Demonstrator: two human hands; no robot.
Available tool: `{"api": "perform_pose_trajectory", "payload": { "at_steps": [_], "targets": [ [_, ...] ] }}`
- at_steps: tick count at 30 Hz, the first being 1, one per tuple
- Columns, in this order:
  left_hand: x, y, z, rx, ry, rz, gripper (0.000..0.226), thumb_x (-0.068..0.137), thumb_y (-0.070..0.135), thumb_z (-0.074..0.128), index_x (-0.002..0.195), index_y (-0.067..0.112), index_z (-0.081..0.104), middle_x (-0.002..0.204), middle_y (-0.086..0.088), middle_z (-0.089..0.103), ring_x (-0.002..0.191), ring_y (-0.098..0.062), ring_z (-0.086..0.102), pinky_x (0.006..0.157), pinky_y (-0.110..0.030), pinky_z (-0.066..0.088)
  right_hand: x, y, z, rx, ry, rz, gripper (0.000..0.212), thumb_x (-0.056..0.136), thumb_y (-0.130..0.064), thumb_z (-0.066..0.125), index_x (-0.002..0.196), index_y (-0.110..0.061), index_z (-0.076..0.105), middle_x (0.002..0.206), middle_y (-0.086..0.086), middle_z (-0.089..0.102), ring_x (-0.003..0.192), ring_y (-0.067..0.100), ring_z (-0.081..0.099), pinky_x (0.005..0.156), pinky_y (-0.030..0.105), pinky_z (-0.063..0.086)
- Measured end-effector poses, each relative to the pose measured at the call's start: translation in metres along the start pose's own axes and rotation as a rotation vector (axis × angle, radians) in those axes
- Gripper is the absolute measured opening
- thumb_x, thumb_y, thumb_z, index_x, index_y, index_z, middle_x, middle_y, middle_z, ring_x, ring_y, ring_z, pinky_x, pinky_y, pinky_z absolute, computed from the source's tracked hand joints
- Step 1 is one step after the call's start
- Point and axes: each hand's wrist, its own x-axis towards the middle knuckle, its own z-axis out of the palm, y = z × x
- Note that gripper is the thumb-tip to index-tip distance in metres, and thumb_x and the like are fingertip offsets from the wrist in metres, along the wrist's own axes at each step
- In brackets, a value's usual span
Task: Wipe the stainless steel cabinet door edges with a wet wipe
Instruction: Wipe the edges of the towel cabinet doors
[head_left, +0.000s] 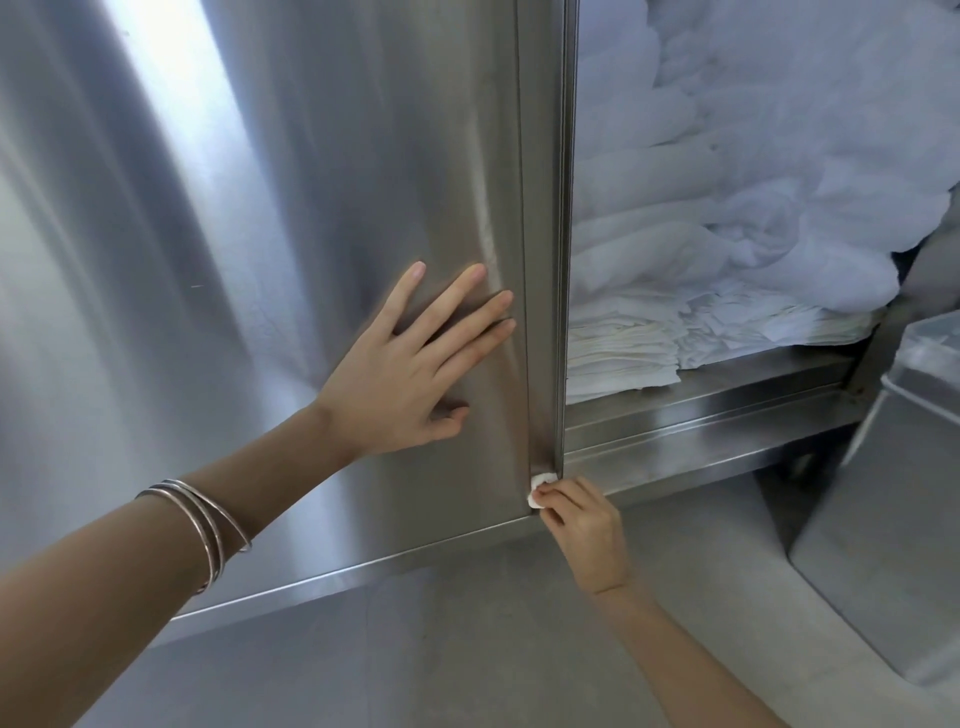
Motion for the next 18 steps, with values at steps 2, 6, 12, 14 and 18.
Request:
{"api": "perform_pose_trajectory", "payload": {
  "at_steps": [2,6,12,14,18],
  "targets": [
    [0.0,0.0,-0.001,0.005,-0.002,0.001,0.087,0.08,0.049,0.056,0.152,0.009,0.025,0.161,-0.008,0.017,0.149,-0.034,0.009,0.118,-0.059,0.002,0.004,-0.001,-0.007,-0.006,-0.049,-0.016,0.029,0.049,0.008,0.088,0.068,-0.008,0.072,0.071,0.0,0.068,0.063,0.018,0.064,0.054,0.024,0.053],
    [-0.001,0.001,-0.002,0.019,-0.019,0.001,0.089,0.08,0.049,0.057,0.153,0.01,0.023,0.161,-0.008,0.017,0.149,-0.034,0.009,0.118,-0.059,0.002,0.03,-0.011,-0.02,0.049,0.09,0.013,0.025,0.055,0.008,0.084,0.072,-0.006,0.073,0.077,0.001,0.07,0.068,0.016,0.063,0.062,0.026,0.053],
    [-0.001,0.0,-0.002,0.011,-0.015,0.0,0.089,0.079,0.049,0.057,0.152,0.01,0.025,0.161,-0.008,0.019,0.148,-0.034,0.012,0.118,-0.059,0.002,0.044,-0.016,-0.011,0.159,0.311,0.153,0.022,0.062,0.007,0.081,0.08,-0.004,0.075,0.079,0.004,0.069,0.074,0.012,0.057,0.07,0.024,0.049],
    [0.0,0.001,-0.002,0.018,-0.009,0.001,0.087,0.079,0.049,0.055,0.152,0.01,0.027,0.16,-0.008,0.02,0.148,-0.034,0.013,0.118,-0.059,0.003,0.012,-0.012,0.003,0.135,0.247,0.224,0.029,0.054,0.011,0.083,0.077,-0.004,0.074,0.076,0.004,0.067,0.074,0.008,0.054,0.069,0.017,0.046],
    [0.0,0.002,0.001,0.01,0.016,-0.005,0.085,0.079,0.048,0.054,0.151,0.01,0.03,0.16,-0.007,0.023,0.148,-0.033,0.016,0.117,-0.06,0.008,-0.023,-0.007,0.022,0.134,0.145,0.305,0.033,0.046,0.018,0.084,0.067,-0.004,0.072,0.068,0.003,0.065,0.069,0.008,0.053,0.062,0.02,0.047]
  ]
}}
